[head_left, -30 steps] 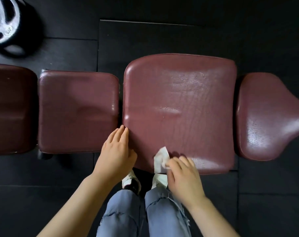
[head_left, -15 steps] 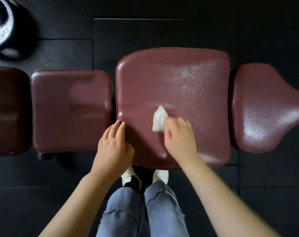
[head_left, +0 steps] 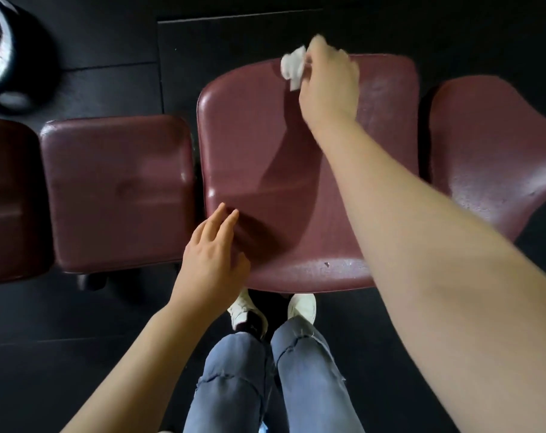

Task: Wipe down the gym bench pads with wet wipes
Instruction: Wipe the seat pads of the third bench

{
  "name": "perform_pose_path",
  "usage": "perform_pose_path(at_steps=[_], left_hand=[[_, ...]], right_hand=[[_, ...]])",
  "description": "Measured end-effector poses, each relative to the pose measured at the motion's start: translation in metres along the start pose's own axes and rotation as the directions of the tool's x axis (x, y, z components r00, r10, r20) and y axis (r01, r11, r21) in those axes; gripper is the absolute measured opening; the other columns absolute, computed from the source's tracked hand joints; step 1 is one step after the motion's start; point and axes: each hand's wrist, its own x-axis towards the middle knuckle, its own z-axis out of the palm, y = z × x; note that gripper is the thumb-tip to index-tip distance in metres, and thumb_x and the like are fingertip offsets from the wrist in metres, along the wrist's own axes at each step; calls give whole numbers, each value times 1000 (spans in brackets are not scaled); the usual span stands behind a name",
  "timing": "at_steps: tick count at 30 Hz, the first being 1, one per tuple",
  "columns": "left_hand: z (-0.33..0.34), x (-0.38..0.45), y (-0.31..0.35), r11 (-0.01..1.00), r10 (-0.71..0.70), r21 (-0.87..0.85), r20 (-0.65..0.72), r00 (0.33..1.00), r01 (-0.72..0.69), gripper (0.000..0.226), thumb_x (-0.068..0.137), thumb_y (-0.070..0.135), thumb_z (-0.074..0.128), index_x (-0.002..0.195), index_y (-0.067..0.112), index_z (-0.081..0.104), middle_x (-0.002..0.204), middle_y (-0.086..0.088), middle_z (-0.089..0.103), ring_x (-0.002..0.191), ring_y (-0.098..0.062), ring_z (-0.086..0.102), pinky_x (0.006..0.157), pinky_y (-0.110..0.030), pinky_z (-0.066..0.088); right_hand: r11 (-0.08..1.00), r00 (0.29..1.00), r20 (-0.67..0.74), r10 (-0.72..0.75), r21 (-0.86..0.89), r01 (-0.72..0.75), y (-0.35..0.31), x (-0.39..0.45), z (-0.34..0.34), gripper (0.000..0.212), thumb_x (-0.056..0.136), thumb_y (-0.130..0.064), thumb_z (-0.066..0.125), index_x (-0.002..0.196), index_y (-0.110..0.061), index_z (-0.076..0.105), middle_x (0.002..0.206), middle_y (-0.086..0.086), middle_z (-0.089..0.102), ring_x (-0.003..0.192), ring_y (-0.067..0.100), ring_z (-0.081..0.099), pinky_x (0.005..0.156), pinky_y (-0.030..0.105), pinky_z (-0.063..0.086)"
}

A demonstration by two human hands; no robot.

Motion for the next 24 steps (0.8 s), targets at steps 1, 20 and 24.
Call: perform_pose_path(at_steps=[1,20,24], left_hand=[[0,-1,2,1000,-1,-1,6,1000,1,71,86,12,64,152,15,37,162,-4,26,145,-29,25,116,-39,24],[8,18,21,991,133,14,31,991,-133,73,85,10,65,152,15,37,161,-6,28,146,-29,26,119,-43,23],[9,16,28,987,159,-17,80,984,-159,69,89,14,56,153,19,33,163,0,23,151,-20,14,122,-44,19]], right_hand=[[1000,999,34,4,19,-4,4,-28,-4,34,86,-6,51,119,-8,56,105,11,65,99,35,57,84,42,39],[998,998,1,63,1,-63,28,-29,-5,29,83,-7,54,111,-11,58,98,7,67,93,31,59,79,39,38],[973,975,120,188,111,-202,64,-214,-32,15,80,7,58,89,-5,61,79,11,63,73,36,58,71,45,46]])
